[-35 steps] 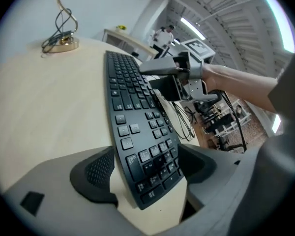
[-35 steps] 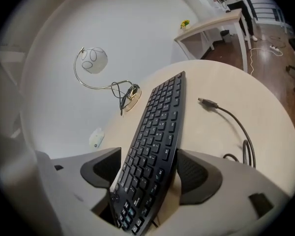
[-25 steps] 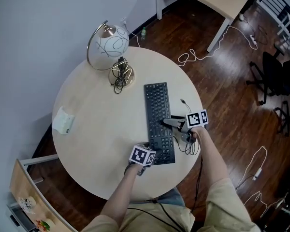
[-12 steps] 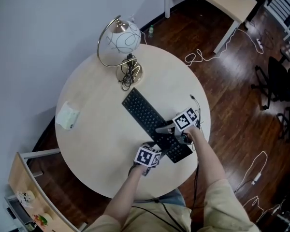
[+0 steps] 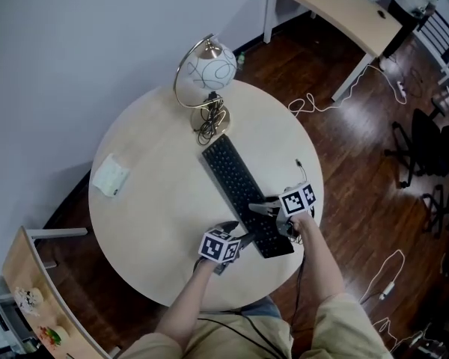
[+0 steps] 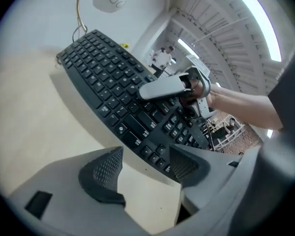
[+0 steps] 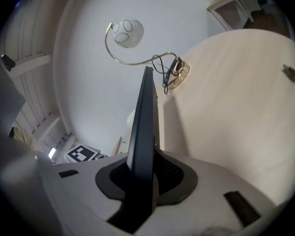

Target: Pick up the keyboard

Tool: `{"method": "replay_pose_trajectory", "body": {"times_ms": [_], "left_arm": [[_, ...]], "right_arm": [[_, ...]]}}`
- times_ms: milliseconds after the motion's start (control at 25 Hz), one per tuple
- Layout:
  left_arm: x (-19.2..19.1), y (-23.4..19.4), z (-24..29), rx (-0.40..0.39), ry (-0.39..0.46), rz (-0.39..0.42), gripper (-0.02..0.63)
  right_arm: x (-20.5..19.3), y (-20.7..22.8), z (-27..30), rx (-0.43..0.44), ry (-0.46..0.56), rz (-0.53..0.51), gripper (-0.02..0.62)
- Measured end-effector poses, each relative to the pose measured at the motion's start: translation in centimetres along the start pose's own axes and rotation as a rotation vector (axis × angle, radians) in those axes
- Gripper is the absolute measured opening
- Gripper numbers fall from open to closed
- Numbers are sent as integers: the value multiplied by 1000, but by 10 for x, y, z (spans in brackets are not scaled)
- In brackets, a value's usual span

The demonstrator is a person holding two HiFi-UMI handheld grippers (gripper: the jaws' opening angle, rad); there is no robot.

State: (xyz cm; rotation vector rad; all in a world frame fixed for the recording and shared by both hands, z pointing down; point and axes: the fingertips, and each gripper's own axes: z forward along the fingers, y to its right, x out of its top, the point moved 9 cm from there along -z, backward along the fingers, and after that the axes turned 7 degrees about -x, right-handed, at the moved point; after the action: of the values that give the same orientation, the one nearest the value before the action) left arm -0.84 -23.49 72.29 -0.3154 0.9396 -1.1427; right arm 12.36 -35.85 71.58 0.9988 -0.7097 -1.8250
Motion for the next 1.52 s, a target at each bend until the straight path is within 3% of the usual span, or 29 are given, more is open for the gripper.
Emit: {"method": "replay_pose_trajectory", "body": {"times_ms": [120,440,800,1040,1280,1520], "left_arm": [[20,6,-30,17,102,51,296],[95,72,-149,51,534,222,296],[133,172,-273,239,852,614,296],[117,214,-314,387,970,716,290],[98,221,-333,538,1047,707,290],[84,205,-326,598,1006,659,286]], "right_arm": [[5,-27,-31,1,165,-15,101],[28,-154,-136,-165,643,-296,101],[12,-281,-192,-453,973,-663,101],[-14,-341,-197,-476,1102,-734,101],[-36,-374,-214,-661,1285,-799,101],[-55,-362,-221,-759,1382,-641,101]]}}
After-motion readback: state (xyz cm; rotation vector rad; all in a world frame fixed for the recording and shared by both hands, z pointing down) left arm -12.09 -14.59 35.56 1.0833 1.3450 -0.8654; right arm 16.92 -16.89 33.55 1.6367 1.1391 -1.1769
